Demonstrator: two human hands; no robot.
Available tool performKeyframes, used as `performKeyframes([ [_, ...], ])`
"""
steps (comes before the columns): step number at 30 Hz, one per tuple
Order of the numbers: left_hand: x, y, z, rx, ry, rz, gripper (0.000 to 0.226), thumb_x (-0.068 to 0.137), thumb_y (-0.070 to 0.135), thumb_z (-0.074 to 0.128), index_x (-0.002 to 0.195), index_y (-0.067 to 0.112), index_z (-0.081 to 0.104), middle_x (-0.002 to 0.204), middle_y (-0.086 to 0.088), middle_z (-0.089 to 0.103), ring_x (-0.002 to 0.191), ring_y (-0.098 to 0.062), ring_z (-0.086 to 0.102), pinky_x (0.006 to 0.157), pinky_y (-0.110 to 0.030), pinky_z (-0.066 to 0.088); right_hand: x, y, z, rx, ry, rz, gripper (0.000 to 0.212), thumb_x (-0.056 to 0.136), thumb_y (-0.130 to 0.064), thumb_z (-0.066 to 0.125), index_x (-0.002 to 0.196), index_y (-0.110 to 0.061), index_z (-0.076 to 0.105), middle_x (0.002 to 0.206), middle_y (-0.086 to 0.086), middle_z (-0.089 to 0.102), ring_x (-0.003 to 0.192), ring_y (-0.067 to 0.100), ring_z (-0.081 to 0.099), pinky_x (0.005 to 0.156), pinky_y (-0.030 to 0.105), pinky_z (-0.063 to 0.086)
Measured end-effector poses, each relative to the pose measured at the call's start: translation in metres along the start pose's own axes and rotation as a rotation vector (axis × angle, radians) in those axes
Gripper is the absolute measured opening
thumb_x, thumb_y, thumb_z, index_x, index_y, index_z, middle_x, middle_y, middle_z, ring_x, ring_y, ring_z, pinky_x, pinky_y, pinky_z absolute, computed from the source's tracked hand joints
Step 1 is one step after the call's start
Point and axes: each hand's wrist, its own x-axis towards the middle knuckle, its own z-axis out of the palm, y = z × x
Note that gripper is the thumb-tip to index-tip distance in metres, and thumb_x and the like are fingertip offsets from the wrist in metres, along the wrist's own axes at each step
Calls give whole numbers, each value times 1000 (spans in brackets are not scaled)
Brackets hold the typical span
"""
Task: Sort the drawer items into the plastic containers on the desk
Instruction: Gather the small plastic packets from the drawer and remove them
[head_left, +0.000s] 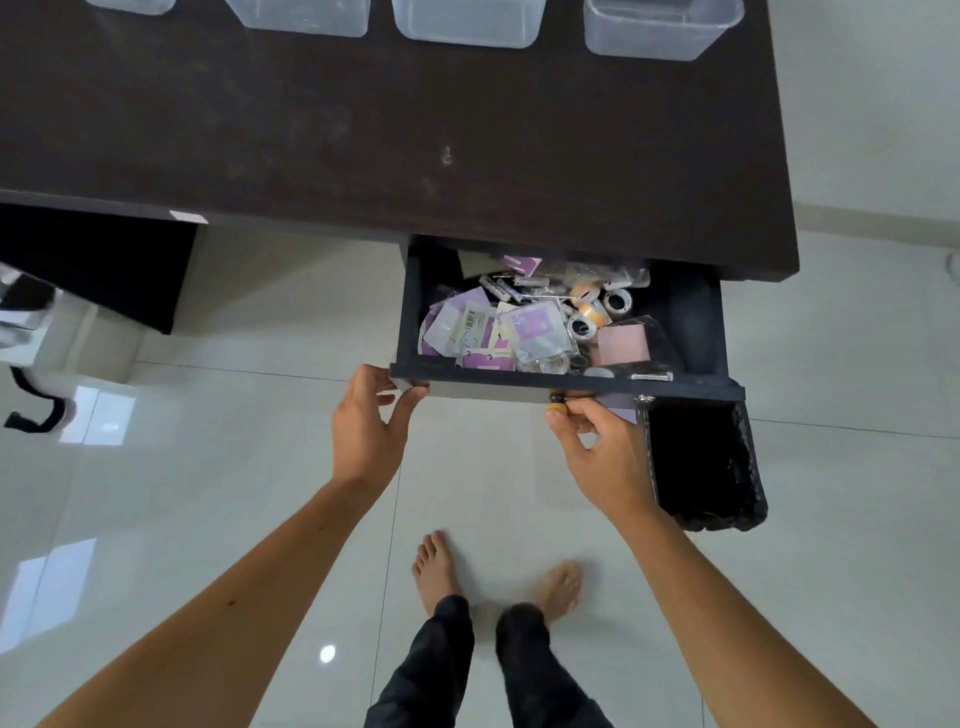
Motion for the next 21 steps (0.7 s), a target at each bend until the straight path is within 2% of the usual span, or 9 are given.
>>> performKeyframes([
  [7,-42,-21,1,4,18,-13,30,94,37,73,107,19,53,113,-1,72,101,-23,71,78,-40,60,-46,9,3,48,5,30,17,98,-30,75,102,-14,78,88,-6,78,81,6,70,72,4,47],
  [11,-62,-30,4,-7,30,-8,28,95,32,73,108,21,51,116,-4,71,103,-23,70,77,-34,56,-65,17,4,65,-10,26,18,99,-32,73,102,-14,77,90,-7,78,83,8,70,74,16,54],
  [16,-85,-41,4,-12,8,-10,27,95,30,72,106,19,50,114,-4,73,103,-21,68,79,-36,56,-90,25,3,82,-12,39,19,100,-33,70,105,-15,76,94,-8,78,87,8,70,73,20,55],
  [21,-105,-48,2,3,-8,17,26,96,22,72,101,11,49,105,-1,73,96,-17,69,76,-24,51,-113,32,6,87,-6,61,15,101,-29,71,106,-16,76,93,-9,77,86,10,70,70,26,55],
])
